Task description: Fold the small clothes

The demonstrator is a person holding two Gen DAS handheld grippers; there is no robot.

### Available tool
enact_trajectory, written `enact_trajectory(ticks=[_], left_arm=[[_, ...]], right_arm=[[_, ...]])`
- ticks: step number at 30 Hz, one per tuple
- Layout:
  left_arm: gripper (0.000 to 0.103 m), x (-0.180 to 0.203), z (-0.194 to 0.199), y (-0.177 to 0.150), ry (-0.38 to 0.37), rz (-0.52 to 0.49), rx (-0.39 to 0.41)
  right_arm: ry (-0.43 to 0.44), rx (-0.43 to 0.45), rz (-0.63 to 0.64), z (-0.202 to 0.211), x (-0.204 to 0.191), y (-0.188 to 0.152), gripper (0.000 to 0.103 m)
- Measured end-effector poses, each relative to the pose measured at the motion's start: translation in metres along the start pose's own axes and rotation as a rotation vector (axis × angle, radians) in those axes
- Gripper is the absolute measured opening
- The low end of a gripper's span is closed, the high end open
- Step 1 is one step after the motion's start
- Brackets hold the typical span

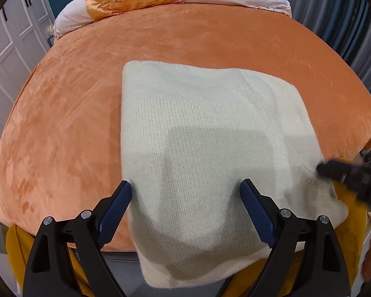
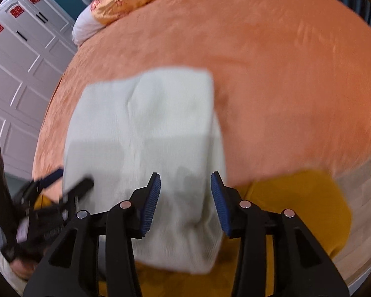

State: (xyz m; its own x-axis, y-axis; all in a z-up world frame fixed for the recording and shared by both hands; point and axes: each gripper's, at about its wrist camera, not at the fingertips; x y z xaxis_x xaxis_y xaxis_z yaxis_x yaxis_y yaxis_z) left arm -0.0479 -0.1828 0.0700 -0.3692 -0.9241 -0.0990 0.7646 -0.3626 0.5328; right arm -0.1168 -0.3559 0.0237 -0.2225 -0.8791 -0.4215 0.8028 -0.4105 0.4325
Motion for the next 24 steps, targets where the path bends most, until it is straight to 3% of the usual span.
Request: enact_trajectory(ticks=[3, 6, 11, 14, 16, 21, 22, 24], left_arm=[[0.087, 0.0, 0.001, 0.0, -0.001, 0.003, -0.003], [0.087, -0.001, 0.002, -0.001, 0.001, 0.007, -0.006], [0.087, 0.0, 0.002, -0.002, 0.004, 0.006, -0.004], [0.087, -0.002, 0.004, -0.001, -0.005, 0.014, -0.003], [0.087, -0.004, 0.006, 0.001, -0.016, 0.025, 0.005], [0.087, -0.012, 0.008, 0.006, -0.03, 0.073, 0.006], [0.087, -0.015, 0.007, 0.008, -0.031, 0.081, 0.0], [0.087, -0.026, 0.007, 0.011, -0.047, 0.119, 0.006]], right_arm=[[-0.009, -0.026, -0.003, -0.018, -0.001, -0.009, 0.046], [-0.03, 0.006, 0.015, -0.019, -0.007, -0.005, 0.042], [-0.015, 0.054, 0.051, -0.006, -0.017, 0.005, 0.016], [-0.003, 0.116, 0.056, 0.009, -0.015, 0.015, 0.011], [-0.01, 0.132, 0.04, 0.013, -0.011, 0.018, 0.011], [-0.003, 0.035, -0.032, -0.023, 0.015, 0.014, 0.016], [0.011, 0.045, -0.054, -0.019, 0.017, 0.014, 0.02], [0.005, 0.084, -0.083, -0.006, 0.02, 0.015, 0.037]])
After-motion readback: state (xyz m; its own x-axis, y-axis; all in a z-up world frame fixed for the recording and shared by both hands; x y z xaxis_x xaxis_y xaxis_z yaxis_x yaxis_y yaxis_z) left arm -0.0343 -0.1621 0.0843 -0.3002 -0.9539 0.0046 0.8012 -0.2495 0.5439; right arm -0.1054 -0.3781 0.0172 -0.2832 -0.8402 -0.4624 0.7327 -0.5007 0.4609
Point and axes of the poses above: each gripper's, at about its wrist camera, not at the fingertips, and z roughly against the way its jaws point, x to its right, y to its top, and after that the axes turned 7 degrees about x, right-handed
